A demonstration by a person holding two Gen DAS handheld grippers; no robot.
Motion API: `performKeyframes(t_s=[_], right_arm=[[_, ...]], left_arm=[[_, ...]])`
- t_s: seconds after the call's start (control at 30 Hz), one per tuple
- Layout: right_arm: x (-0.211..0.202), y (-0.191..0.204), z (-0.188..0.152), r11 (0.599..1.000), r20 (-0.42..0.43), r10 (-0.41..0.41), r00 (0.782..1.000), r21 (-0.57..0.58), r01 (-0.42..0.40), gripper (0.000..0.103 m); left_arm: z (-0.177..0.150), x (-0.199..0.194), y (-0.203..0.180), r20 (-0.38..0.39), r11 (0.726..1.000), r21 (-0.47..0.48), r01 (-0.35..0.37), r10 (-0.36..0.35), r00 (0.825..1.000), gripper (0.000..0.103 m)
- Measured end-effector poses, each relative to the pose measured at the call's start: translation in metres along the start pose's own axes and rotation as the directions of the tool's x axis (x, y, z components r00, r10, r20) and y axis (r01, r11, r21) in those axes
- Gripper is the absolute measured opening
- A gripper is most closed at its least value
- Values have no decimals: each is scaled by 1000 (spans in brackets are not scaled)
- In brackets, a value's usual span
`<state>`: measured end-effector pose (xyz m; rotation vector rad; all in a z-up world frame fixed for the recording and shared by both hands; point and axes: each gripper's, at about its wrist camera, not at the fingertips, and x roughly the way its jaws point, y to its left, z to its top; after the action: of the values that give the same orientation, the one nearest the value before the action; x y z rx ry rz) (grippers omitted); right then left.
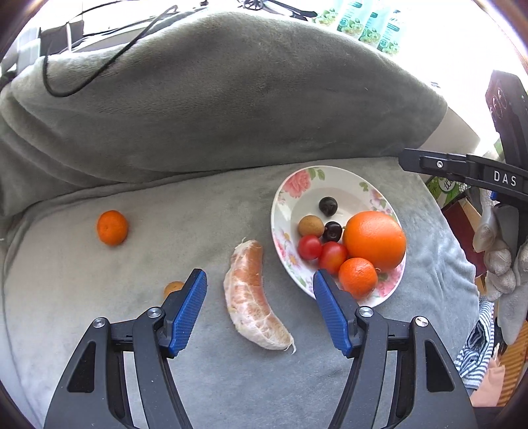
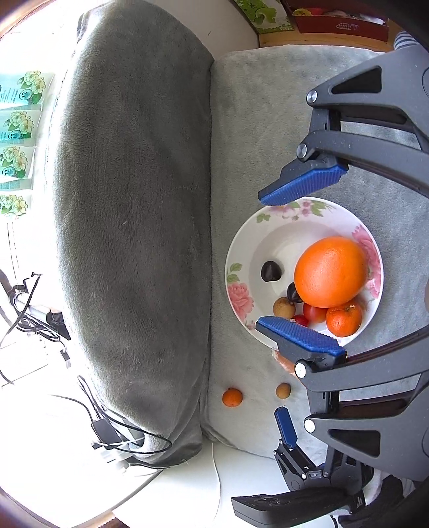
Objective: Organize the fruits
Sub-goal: 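Withdraw both grippers toward the last tangerine and brown fruit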
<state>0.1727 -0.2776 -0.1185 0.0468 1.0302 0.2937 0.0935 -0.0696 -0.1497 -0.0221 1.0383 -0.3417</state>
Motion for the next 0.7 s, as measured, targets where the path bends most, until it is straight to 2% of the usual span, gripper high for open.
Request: performKeyframes(t_s=[0.53,0.7], right_arm=[[-8,82,-38,978,-45,131,990,-157,-137,72],[1,108,-43,965,-72,161,984,-200,-172,63]], left_arm=[[-26,-19,69,-7,994,-86,-72,72,997,67],[-23,-22,95,11,989,-116,-92,94,995,67]])
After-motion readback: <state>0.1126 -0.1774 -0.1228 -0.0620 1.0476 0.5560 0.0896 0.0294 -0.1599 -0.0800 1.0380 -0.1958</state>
